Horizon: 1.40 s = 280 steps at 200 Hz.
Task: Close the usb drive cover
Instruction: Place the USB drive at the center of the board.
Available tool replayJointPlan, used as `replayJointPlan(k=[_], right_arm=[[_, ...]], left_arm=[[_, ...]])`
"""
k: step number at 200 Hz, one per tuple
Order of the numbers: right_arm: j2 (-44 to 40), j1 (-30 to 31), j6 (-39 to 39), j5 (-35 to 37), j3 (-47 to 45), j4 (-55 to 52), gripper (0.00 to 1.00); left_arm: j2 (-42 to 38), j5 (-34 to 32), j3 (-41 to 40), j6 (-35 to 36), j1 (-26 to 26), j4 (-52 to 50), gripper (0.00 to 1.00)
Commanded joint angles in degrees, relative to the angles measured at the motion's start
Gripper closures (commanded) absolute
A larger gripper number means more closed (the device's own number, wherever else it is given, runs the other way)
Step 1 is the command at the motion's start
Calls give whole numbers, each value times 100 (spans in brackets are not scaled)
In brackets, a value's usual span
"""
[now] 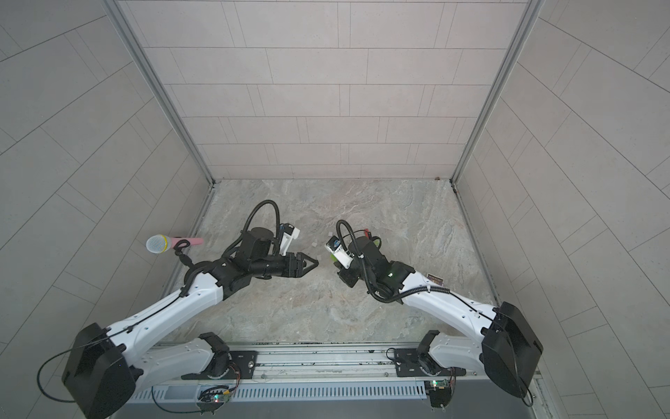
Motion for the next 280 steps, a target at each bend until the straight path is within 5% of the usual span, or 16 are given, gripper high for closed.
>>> replayJointPlan(k=[1, 52, 123, 200, 280], right_arm=[[397, -499, 1212, -198, 301, -407, 87], [1952, -1392, 1693, -167, 1718, -1514, 86], [4425, -1736, 1462, 324, 4414, -3133, 85], [5629, -1921, 1455, 481, 5790, -3660, 83], [6093, -1926, 1333, 491, 6102, -3785, 82]], left_arm=[[-543, -1244, -261, 304, 48, -247, 28], [-1559, -2258, -789, 458, 52, -109, 13], [-1574, -2278, -864, 508, 57, -124, 9], [-1466, -2193, -925, 543, 56, -64, 8], [-1311, -2125, -890, 563, 58, 14, 7]])
